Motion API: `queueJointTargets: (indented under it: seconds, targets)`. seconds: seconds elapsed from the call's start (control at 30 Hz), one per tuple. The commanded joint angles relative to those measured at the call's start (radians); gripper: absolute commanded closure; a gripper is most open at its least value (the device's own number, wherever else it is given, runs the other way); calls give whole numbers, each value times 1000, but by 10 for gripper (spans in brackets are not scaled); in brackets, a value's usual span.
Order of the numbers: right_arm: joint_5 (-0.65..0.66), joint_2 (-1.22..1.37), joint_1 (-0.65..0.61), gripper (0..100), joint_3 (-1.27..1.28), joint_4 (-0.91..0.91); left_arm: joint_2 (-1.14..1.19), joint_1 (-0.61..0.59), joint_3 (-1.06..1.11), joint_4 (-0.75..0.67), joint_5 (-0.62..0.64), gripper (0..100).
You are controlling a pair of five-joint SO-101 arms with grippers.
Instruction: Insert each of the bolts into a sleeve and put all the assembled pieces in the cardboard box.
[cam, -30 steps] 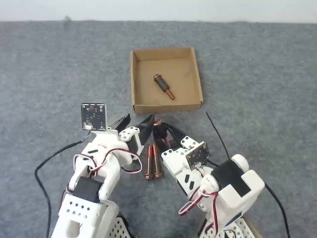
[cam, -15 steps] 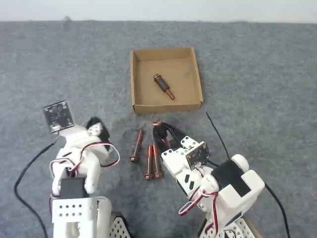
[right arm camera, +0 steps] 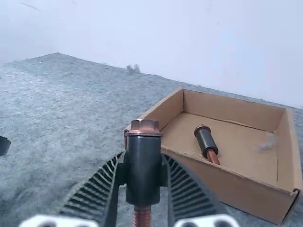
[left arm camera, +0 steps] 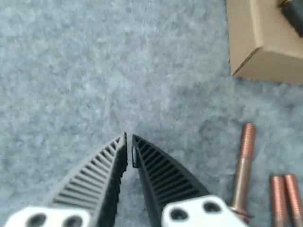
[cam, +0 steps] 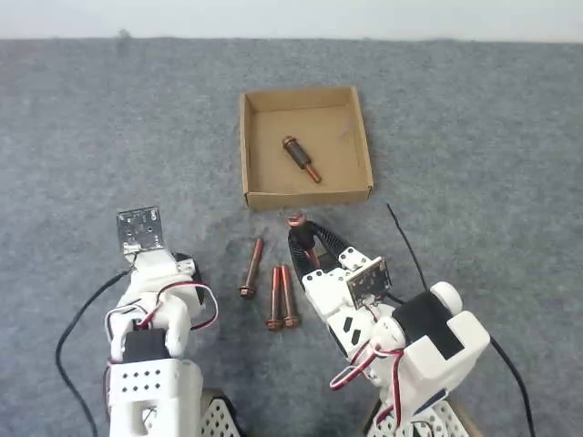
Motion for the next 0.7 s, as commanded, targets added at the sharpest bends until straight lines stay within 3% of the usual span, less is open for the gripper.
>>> queueJointTargets:
  seconds: [0.0, 0.3, 0.5, 0.67]
  targets:
    - [-8, -18, 19, 993, 25, -8, -15, -8, -8, -14, -11, 988]
    - [-8, -154, 90, 993, 51, 21, -15, -8, -10, -11, -35, 988]
    - [-8, -354, 174, 993, 29, 292, -15, -8, -51, 110, -209, 988]
    - [-8, -550, 177, 993, -8, 584, -15, -8, -51, 120, -221, 988]
